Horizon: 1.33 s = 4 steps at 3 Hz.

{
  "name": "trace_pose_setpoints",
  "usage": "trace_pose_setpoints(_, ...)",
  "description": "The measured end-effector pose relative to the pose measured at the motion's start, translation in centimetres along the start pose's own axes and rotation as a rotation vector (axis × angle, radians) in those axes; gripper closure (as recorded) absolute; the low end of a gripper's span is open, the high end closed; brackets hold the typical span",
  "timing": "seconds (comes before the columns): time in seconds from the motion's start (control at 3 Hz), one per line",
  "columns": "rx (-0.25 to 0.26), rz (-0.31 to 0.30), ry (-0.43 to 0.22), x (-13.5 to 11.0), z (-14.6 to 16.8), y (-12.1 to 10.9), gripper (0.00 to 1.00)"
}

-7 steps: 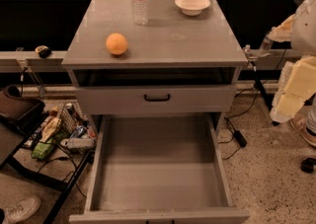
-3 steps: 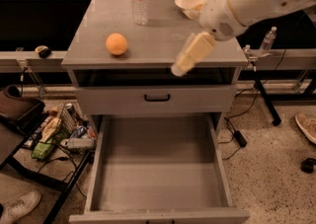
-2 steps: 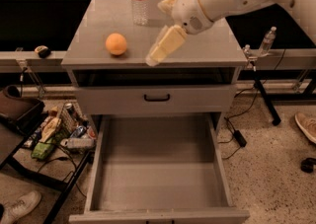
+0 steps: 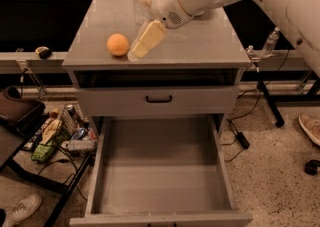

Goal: Place orange into middle drawer

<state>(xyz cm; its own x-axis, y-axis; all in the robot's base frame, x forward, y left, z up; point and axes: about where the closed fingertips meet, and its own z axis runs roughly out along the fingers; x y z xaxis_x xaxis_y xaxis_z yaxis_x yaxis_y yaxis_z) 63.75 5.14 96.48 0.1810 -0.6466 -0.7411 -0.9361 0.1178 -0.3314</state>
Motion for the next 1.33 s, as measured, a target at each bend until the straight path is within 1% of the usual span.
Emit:
trace_pose_setpoints(0.33,0.005,0.093,-0.012,1.2,3.1,-0.1,0.00)
trace_pose_setpoints(0.67,0.042,0.181,-0.025,1.7,6.5,-2.0,0.00)
trace_pose_setpoints(1.0,0.065,0.251,-0.028,1.9,9.3,-3.8,0.00)
trace_pose_setpoints(1.33,0.065,0.268,-0.033,2.4,10.0,-3.9,0.00)
